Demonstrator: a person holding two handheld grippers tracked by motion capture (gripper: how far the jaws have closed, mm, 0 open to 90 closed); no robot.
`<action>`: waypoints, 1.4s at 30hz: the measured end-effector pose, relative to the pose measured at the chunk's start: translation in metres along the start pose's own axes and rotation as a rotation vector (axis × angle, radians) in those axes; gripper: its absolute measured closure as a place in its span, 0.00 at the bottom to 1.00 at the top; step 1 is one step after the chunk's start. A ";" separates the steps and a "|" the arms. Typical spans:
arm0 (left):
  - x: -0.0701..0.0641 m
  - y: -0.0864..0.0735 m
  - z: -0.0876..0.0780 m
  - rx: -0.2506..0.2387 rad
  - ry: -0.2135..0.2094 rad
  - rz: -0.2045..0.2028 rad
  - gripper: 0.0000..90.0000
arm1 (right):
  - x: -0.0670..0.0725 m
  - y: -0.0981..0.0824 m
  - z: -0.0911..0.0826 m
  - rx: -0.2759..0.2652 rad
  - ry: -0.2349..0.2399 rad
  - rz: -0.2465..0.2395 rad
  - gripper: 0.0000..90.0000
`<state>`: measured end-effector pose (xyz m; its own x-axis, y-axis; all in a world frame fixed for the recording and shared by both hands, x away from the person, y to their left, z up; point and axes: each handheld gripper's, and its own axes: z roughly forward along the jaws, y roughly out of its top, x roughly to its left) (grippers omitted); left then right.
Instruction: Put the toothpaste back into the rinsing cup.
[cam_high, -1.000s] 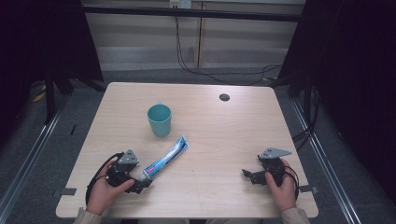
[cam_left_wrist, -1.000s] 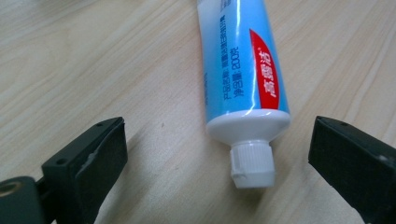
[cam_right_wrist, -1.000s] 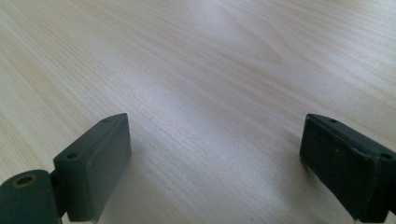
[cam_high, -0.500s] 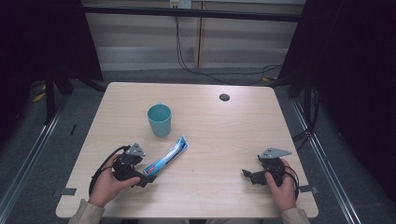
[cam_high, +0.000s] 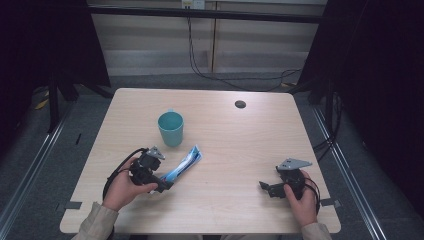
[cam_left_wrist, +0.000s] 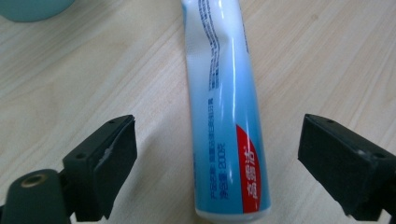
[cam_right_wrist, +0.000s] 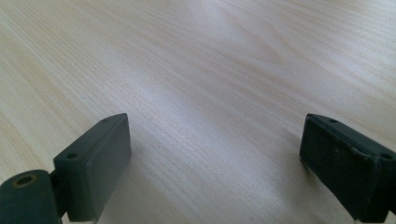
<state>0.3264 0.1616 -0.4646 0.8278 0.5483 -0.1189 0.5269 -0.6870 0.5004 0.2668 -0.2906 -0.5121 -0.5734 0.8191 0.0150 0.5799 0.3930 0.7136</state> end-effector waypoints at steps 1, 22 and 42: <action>0.000 0.002 0.001 0.008 -0.001 0.005 0.17 | 0.000 0.000 0.000 0.001 0.000 0.001 0.09; 0.004 0.033 0.016 0.125 0.015 0.008 0.18 | 0.000 0.000 0.000 0.000 0.000 0.000 0.09; 0.005 0.055 0.024 0.175 0.033 0.024 0.21 | 0.000 0.000 0.000 0.000 0.000 0.000 0.09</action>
<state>0.3639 0.1152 -0.4582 0.8353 0.5440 -0.0793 0.5350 -0.7711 0.3452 0.2668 -0.2906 -0.5121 -0.5735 0.8191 0.0152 0.5802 0.3929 0.7134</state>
